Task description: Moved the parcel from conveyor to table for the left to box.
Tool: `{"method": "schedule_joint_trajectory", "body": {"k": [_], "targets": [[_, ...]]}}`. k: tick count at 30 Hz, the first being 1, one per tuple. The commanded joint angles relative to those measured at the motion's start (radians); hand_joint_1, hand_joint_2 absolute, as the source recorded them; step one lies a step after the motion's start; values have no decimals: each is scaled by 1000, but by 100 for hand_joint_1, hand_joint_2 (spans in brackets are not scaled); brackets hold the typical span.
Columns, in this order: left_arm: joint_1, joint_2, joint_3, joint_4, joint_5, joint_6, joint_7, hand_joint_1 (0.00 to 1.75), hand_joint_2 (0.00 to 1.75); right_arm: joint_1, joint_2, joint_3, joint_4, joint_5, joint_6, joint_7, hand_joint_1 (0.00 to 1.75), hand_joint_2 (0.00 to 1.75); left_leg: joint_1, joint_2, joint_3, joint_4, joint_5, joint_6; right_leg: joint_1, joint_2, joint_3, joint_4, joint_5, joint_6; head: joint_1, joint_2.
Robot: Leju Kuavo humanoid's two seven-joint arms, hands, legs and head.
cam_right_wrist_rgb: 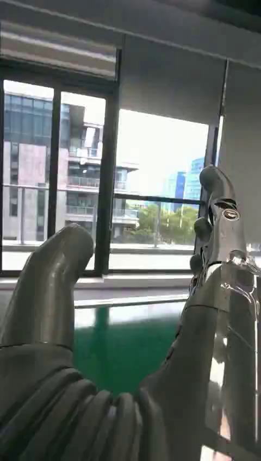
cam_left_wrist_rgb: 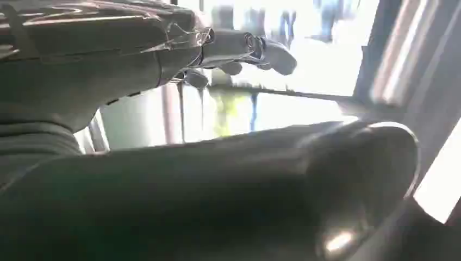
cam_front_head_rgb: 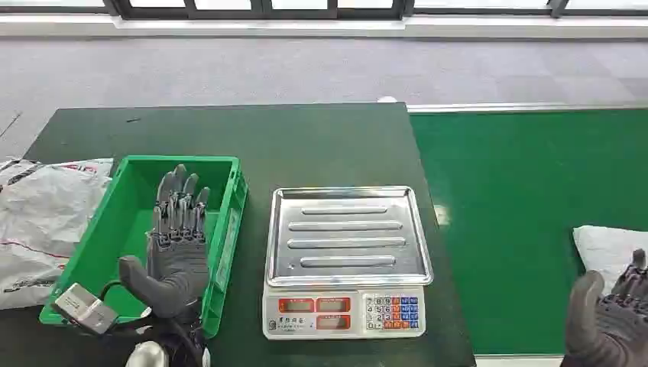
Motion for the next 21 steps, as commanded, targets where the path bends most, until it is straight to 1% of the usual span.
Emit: {"method": "schedule_joint_trajectory", "body": {"k": [1,3,4,5,6,8,11,13,16,19,20,21], "targets": [[-244,36,-319,18,266,-115,128,0,0,-47,-35,33,98,31,-33,-6,0,175,0,-3,0,-3,2,0,0,-4,2,-3,1,0,0,0],[-310,15,-380,42,367,-150,201,0,0,-60,-28,29,105,35,-55,11,0,175,0,-6,0,-3,3,0,0,-6,2,-4,1,0,0,0],[-324,10,-391,50,383,-158,213,0,0,-66,-30,25,111,39,-59,17,0,175,0,-6,-1,-1,2,1,0,-6,1,-2,1,1,0,0],[-351,0,-409,66,432,-187,237,0,0,-91,-44,6,141,79,-82,41,0,175,0,-5,0,-2,2,1,0,-5,2,-3,2,1,0,0],[-362,-4,-415,71,447,-195,242,0,0,-114,-63,-17,182,121,-90,109,0,175,0,-3,1,-1,2,1,0,-3,2,-2,1,1,0,0],[-374,-6,-422,72,474,-221,254,0,0,-164,-91,-84,269,148,-62,170,0,175,0,-1,1,-2,2,1,0,-1,2,-3,2,1,0,0],[-371,-2,-420,68,476,-225,255,0,0,-173,-90,-104,283,144,-44,160,0,175,-1,1,3,-5,3,2,0,0,4,-7,4,1,0,0],[-371,-2,-420,68,476,-225,255,0,0,-173,-90,-104,283,144,-44,160,0,175,0,0,2,-2,1,1,0,-1,2,-3,3,1,0,0],[-369,2,-419,66,476,-227,255,0,0,-170,-82,-104,276,146,-42,159,0,175,-1,-2,3,-4,2,1,-1,-2,3,-4,3,1,0,0],[-367,4,-418,66,477,-228,255,0,0,-165,-76,-101,267,149,-41,159,0,175,-1,0,3,-3,2,1,-1,-1,3,-4,3,1,0,0],[-370,4,-418,67,478,-235,255,0,0,-166,-93,-96,281,188,-14,228,0,175,-1,0,2,-2,1,1,-1,-1,2,-2,2,1,0,0],[-378,4,-418,70,482,-252,255,0,0,-188,-111,-111,310,235,-6,251,0,175,0,0,2,-3,2,1,0,-1,3,-4,3,1,0,0]]}}
